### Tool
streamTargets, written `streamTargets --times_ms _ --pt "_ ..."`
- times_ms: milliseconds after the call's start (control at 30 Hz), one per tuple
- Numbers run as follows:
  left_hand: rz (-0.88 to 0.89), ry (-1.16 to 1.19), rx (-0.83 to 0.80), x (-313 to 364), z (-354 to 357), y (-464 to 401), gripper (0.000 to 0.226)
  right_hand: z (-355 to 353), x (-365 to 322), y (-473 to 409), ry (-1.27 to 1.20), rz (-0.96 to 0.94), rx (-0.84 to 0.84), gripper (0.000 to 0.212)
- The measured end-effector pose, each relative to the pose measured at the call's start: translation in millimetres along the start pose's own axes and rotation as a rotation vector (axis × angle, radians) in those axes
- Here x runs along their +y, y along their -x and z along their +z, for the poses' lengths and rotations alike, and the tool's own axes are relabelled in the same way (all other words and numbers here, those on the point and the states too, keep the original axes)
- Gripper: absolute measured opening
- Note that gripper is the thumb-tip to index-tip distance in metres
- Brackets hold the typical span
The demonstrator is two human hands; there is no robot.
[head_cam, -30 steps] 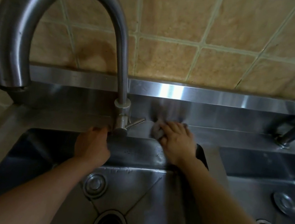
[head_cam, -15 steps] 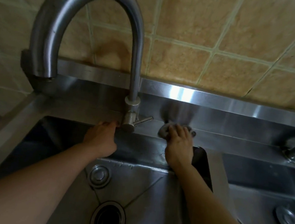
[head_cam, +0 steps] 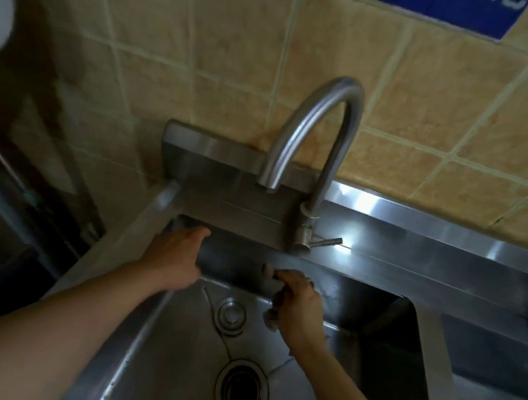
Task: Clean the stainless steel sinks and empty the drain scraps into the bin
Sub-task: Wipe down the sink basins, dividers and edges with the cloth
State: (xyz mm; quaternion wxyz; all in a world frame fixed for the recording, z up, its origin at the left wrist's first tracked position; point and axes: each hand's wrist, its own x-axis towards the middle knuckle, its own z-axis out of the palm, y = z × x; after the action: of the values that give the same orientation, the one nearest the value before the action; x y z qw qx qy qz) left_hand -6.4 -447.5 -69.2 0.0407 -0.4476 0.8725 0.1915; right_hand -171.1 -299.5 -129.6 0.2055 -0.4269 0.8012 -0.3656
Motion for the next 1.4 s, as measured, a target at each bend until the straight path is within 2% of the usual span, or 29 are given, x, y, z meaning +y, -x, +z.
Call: streamTargets --times_ms 167,267,467,533,600,767,967,1067,1167,1233,1333,1400 --pt "0.025 0.016 0.026 -51 -26 4 0.061 35 -59 -17 0.046 -0.053 0.121 0.031" --pt "0.087 0.040 0.026 -79 -36 -4 0.058 44 -86 -30 0.022 0.046 0.174 0.025" --pt "0.225 -0.027 0.027 -125 -43 -32 0.060 56 -117 -55 0.156 0.145 0.367 0.031" --pt "0.241 -0.030 0.009 -135 -39 -40 0.061 59 -122 -69 0.126 0.176 0.421 0.031" --pt "0.247 -0.005 0.010 -142 -34 -51 0.058 63 -121 -86 0.118 0.179 0.462 0.028" --pt "0.285 -0.002 0.117 -149 -20 -69 0.054 78 -81 -110 0.422 0.360 0.203 0.045" --pt "0.331 0.058 0.260 -155 -14 -81 0.045 111 -74 -126 0.466 0.435 0.425 0.047" --pt "0.356 0.100 0.248 -158 -13 -81 0.050 135 -84 -125 0.487 0.365 0.371 0.054" --pt "0.341 0.189 0.218 -164 -14 -81 0.050 171 -108 -132 0.504 0.167 0.267 0.073" --pt "0.285 0.263 0.229 -169 -18 -78 0.043 195 -134 -142 0.477 0.016 0.250 0.070" --pt "0.163 0.311 0.282 -180 -31 -73 0.042 210 -167 -149 0.485 -0.036 0.104 0.086" --pt "0.141 0.294 0.303 -184 -37 -71 0.045 210 -166 -146 0.495 -0.094 0.051 0.079"
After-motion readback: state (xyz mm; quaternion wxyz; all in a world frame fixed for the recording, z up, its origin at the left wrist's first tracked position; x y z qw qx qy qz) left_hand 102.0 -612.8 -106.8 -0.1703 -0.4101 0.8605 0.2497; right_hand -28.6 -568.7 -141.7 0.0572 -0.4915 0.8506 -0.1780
